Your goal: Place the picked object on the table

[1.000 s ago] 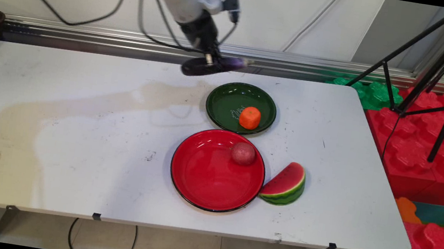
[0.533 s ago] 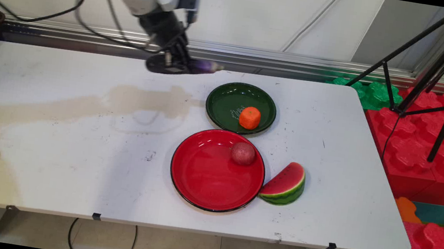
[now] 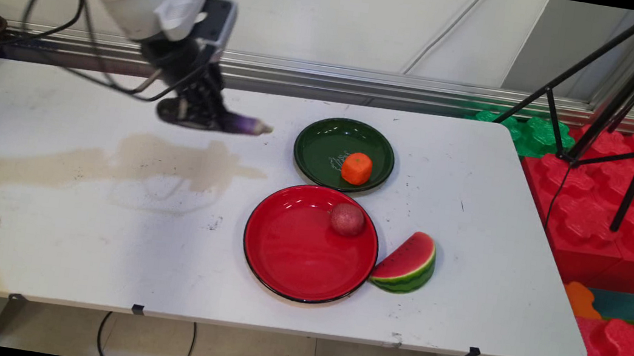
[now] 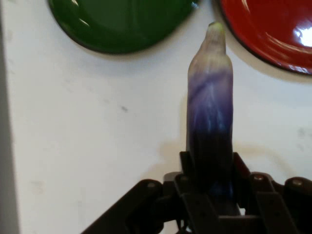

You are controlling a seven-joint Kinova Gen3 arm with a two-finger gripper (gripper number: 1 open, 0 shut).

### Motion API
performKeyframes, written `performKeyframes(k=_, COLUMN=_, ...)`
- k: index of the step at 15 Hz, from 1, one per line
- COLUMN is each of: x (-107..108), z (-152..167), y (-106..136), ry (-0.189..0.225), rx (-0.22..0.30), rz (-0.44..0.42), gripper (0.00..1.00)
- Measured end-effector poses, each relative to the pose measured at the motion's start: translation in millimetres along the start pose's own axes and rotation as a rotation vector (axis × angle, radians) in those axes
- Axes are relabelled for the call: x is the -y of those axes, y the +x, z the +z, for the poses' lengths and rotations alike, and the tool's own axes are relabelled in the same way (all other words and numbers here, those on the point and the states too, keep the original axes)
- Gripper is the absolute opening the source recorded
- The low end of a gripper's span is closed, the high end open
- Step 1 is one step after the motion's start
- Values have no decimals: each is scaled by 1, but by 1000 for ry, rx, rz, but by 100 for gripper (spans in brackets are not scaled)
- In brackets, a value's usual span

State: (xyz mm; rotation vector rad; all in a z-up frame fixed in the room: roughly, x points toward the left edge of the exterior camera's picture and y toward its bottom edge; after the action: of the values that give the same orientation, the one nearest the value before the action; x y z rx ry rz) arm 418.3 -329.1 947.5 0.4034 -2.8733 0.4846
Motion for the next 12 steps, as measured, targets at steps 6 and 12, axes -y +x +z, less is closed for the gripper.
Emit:
performKeyframes(k=6, x=-44, z=1, y=-30, ry=-70, rx=54, rz=65, gripper=0)
performKeyframes(k=12, x=-66, z=21, y=-45, ry=-115, rx=87, rz=142, gripper=0)
